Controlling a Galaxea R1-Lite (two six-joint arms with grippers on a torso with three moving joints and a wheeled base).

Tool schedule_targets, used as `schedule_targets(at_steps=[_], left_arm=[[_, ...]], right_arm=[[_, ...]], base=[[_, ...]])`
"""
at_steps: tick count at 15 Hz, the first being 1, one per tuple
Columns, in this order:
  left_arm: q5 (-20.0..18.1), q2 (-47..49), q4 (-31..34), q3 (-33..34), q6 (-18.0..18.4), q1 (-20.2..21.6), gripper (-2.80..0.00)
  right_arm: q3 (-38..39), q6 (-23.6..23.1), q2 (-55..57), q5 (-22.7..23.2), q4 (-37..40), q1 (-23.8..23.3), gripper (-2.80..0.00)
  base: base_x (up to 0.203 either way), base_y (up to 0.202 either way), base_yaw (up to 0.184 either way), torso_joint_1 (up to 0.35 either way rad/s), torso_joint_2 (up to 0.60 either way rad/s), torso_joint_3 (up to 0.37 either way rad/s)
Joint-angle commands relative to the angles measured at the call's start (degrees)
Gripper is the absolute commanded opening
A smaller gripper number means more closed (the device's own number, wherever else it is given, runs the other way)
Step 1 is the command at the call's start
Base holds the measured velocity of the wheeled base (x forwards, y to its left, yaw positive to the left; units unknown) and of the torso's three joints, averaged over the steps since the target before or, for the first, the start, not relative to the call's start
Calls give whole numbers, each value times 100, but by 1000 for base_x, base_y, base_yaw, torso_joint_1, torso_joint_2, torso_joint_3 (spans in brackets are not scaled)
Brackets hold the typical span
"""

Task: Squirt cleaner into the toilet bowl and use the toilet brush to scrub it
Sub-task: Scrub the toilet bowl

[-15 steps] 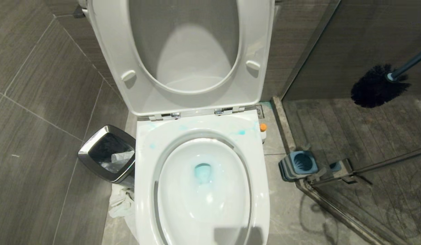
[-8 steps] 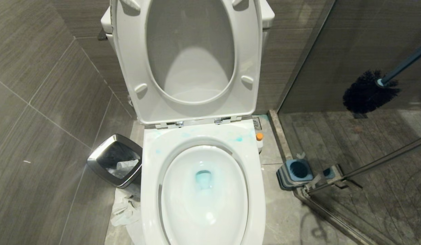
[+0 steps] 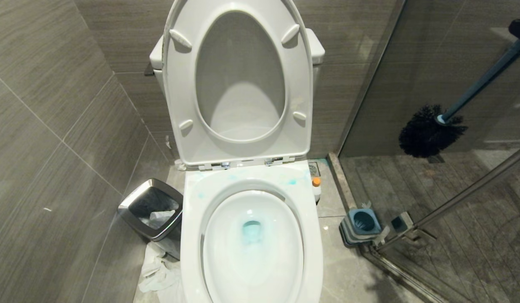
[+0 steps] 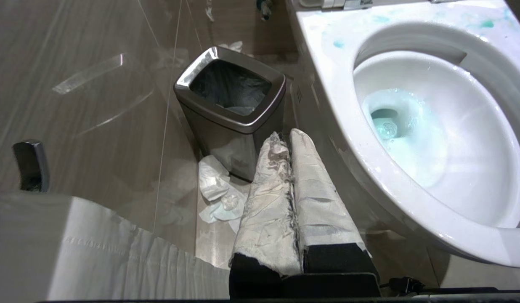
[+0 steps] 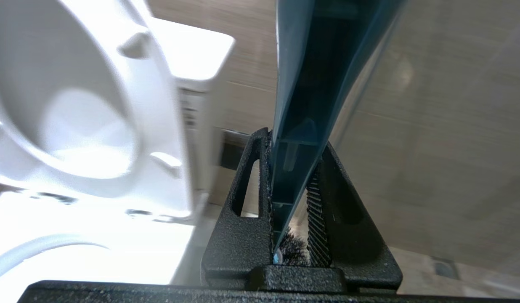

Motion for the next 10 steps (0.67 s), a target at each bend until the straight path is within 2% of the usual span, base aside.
schedule_targets(at_steps=[1, 4, 10], left_arm=[[0, 5, -3, 2, 2, 1, -280], [0, 5, -3, 2, 2, 1, -280], [0, 5, -3, 2, 2, 1, -280]], right_arm=[[64, -15, 146, -472, -18, 693, -280], [193, -17, 368, -1081, -42, 1401, -280], [279, -5, 750, -1231, -96, 1769, -280]], base=[[0, 0, 0, 3, -2, 211], [0, 0, 0, 3, 2, 199], [0, 0, 0, 2, 1, 178]])
